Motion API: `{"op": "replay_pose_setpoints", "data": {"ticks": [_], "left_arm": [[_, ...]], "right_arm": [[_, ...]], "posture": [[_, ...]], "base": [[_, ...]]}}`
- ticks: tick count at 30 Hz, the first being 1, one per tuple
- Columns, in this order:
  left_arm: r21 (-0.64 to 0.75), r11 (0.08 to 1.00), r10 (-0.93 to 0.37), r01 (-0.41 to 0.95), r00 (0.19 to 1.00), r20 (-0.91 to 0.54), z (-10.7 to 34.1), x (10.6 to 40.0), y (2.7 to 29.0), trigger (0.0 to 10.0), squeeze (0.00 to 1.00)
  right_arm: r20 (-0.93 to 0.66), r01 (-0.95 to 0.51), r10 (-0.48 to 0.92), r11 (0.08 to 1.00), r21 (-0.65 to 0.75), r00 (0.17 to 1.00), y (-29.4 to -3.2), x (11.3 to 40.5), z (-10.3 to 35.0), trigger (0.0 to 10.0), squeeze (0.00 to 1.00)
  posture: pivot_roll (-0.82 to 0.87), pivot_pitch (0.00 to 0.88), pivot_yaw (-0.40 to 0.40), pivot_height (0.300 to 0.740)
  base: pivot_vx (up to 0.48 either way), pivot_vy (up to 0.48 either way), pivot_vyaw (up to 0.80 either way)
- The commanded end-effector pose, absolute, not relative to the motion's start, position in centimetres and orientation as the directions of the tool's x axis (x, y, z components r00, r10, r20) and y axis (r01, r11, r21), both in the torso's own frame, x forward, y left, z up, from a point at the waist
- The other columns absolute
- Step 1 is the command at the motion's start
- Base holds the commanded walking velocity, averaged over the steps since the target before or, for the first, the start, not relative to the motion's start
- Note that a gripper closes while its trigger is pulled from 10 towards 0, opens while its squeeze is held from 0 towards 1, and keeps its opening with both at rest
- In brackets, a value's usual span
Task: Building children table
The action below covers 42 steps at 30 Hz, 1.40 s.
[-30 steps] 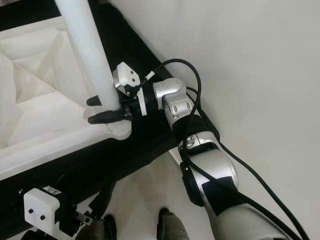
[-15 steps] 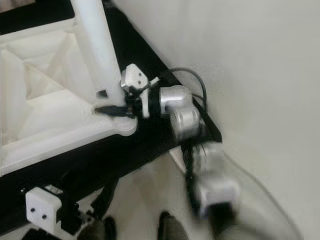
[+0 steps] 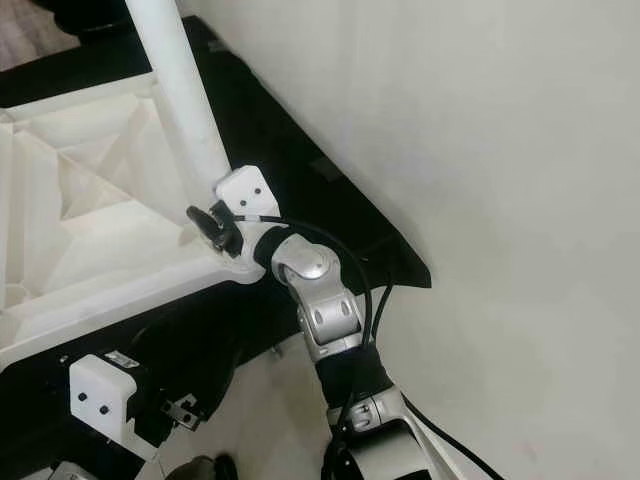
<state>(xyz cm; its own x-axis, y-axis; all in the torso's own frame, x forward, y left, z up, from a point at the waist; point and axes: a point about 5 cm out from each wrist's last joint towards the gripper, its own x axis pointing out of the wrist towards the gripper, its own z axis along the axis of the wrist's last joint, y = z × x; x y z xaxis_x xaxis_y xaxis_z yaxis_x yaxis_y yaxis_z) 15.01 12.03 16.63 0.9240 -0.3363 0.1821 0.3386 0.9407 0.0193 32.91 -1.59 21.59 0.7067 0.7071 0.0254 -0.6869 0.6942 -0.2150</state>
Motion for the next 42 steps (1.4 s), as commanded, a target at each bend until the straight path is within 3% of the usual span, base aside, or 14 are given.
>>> {"op": "replay_pose_setpoints", "data": {"ticks": [1, 2, 6, 8, 10, 12, 13, 15, 16, 17, 27, 28, 29, 42], "left_arm": [[0.010, 0.945, -0.325, 0.328, 0.931, 0.168, 16.2, 15.0, 12.2, 10.0, 0.00], [0.011, 0.945, -0.325, 0.328, 0.931, 0.169, 16.2, 15.1, 12.3, 10.0, 0.00], [0.009, 0.943, -0.328, 0.331, 0.929, 0.171, 16.2, 15.2, 12.2, 10.0, 0.00], [0.008, 0.942, -0.331, 0.335, 0.928, 0.172, 16.2, 15.1, 12.1, 10.0, 0.00], [0.008, 0.942, -0.331, 0.335, 0.928, 0.172, 16.2, 15.1, 12.1, 10.0, 0.00], [0.006, 0.942, -0.332, 0.336, 0.928, 0.170, 16.2, 14.9, 12.0, 10.0, 0.00], [0.006, 0.942, -0.332, 0.336, 0.928, 0.170, 16.2, 14.9, 12.0, 10.0, 0.00], [0.006, 0.942, -0.332, 0.336, 0.928, 0.169, 16.3, 14.7, 11.9, 10.0, 0.00], [0.006, 0.942, -0.332, 0.336, 0.928, 0.168, 16.3, 14.6, 11.9, 10.0, 0.00], [0.005, 0.942, -0.332, 0.336, 0.929, 0.166, 16.3, 14.5, 11.9, 10.0, 0.00], [0.004, 0.944, -0.326, 0.330, 0.933, 0.154, 16.5, 13.5, 11.8, 10.0, 0.00], [0.003, 0.945, -0.325, 0.328, 0.934, 0.151, 16.6, 13.3, 11.8, 10.0, 0.00], [0.003, 0.944, -0.325, 0.329, 0.934, 0.148, 16.6, 13.1, 11.7, 10.0, 0.00], [-0.002, 0.943, -0.330, 0.334, 0.933, 0.140, 16.7, 12.9, 11.6, 10.0, 0.00]], "right_arm": [[-0.041, -0.741, 0.743, 0.660, -0.122, 0.669, 2.0, 31.8, 21.0, 10.0, 0.05], [-0.028, -0.751, 0.755, 0.648, -0.128, 0.655, 1.7, 31.9, 21.5, 10.0, 1.00], [0.034, -0.830, 0.838, 0.545, -0.120, 0.545, 1.3, 32.5, 22.9, 10.0, 1.00], [0.076, -0.925, 0.938, 0.345, -0.161, 0.337, 0.7, 32.9, 24.4, 10.0, 1.00], [0.076, -0.925, 0.938, 0.345, -0.161, 0.337, 0.7, 32.9, 24.4, 10.0, 1.00], [0.015, -0.954, 0.994, 0.104, -0.282, 0.104, -0.3, 32.9, 25.1, 10.0, 1.00], [0.015, -0.954, 0.994, 0.104, -0.282, 0.104, -0.3, 32.9, 25.1, 10.0, 1.00], [-0.027, -0.949, 0.999, 0.018, -0.315, 0.028, -0.8, 33.0, 25.3, 10.0, 0.93], [-0.053, -0.946, 0.999, -0.029, -0.324, -0.012, -1.2, 33.1, 25.6, 10.0, 0.56], [-0.072, -0.943, 0.996, -0.071, -0.324, -0.050, -1.5, 33.4, 26.0, 10.0, 0.00], [-0.072, -0.950, 0.983, -0.182, -0.254, -0.169, -2.7, 34.7, 27.9, 10.0, 0.00], [-0.074, -0.947, 0.978, -0.209, -0.242, -0.197, -2.9, 34.8, 28.0, 3.1, 0.00], [-0.078, -0.945, 0.973, -0.230, -0.233, -0.217, -3.1, 34.9, 28.0, 0.0, 0.00], [-0.076, -0.941, 0.970, -0.241, -0.239, -0.229, -3.9, 35.5, 28.0, 0.0, 0.00]], "posture": [[0.09, 0.210, -0.022, 0.740], [0.09, 0.210, -0.022, 0.740], [0.07, 0.211, -0.026, 0.740], [0.07, 0.221, -0.028, 0.740], [0.07, 0.221, -0.028, 0.740], [0.08, 0.238, -0.027, 0.740], [0.08, 0.238, -0.027, 0.740], [0.08, 0.243, -0.026, 0.740], [0.09, 0.245, -0.026, 0.740], [0.09, 0.252, -0.029, 0.740], [0.12, 0.292, -0.036, 0.740], [0.12, 0.294, -0.035, 0.740], [0.13, 0.302, -0.033, 0.740], [0.12, 0.299, -0.027, 0.740]], "base": [[0.000, 0.000, 0.00], [0.000, 0.000, 0.00], [0.000, 0.000, 0.00], [0.000, 0.000, 0.00], [0.000, 0.000, 0.00], [0.000, 0.000, 0.00], [0.000, 0.000, 0.00], [0.000, 0.000, 0.00], [0.000, 0.000, 0.00], [0.000, 0.000, 0.00], [0.000, 0.000, 0.00], [0.000, 0.000, 0.00], [0.000, 0.000, 0.00], [0.000, 0.000, 0.00]]}}
